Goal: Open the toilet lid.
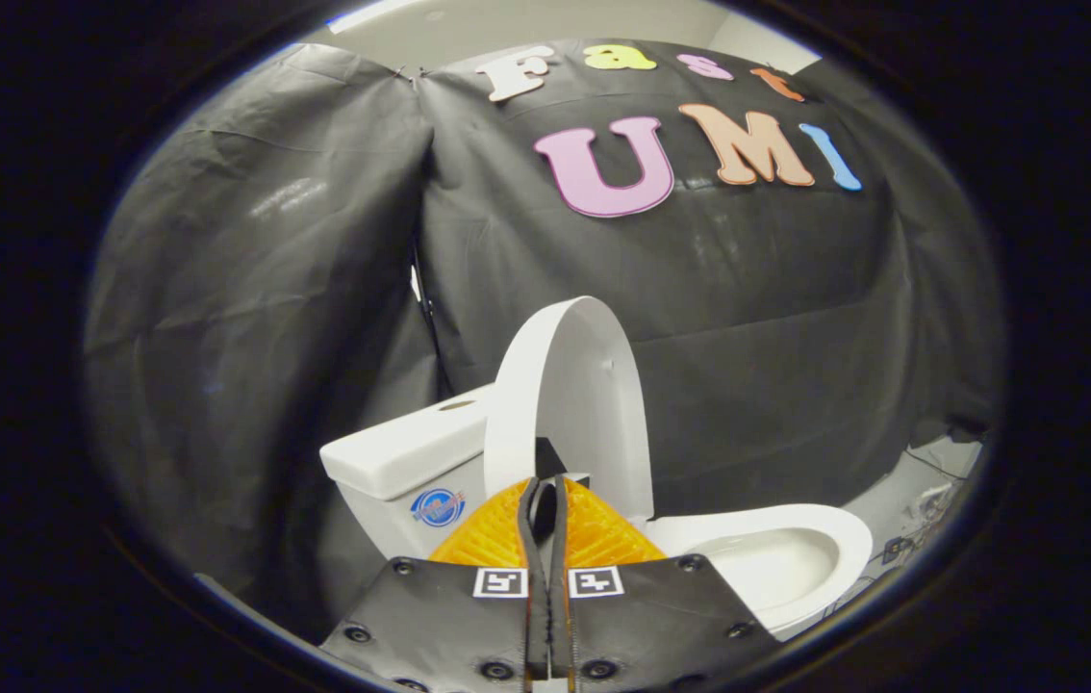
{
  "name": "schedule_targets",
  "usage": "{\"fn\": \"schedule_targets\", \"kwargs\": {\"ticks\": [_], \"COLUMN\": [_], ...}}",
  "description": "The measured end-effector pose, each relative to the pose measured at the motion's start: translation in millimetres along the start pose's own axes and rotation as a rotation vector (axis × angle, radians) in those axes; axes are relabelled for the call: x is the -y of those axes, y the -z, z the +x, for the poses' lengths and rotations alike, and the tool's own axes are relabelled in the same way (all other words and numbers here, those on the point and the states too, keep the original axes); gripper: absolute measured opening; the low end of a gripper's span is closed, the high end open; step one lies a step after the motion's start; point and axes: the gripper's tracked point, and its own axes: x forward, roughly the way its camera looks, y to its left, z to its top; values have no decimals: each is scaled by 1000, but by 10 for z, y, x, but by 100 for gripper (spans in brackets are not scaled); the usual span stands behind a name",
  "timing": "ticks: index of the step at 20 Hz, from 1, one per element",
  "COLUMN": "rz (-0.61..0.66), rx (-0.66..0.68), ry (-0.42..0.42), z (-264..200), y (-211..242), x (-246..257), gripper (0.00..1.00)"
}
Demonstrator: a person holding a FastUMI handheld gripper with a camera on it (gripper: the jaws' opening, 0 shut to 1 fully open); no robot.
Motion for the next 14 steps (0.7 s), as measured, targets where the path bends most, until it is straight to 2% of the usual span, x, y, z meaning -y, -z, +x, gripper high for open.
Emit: {"fn": "schedule_targets", "kwargs": {"ticks": [11, 14], "rz": [-66, -104], "rx": [-36, -34], "ry": [-61, -50], "z": [195, 220], "y": [98, 105], "x": [-440, -504], "gripper": [1, 2]}}
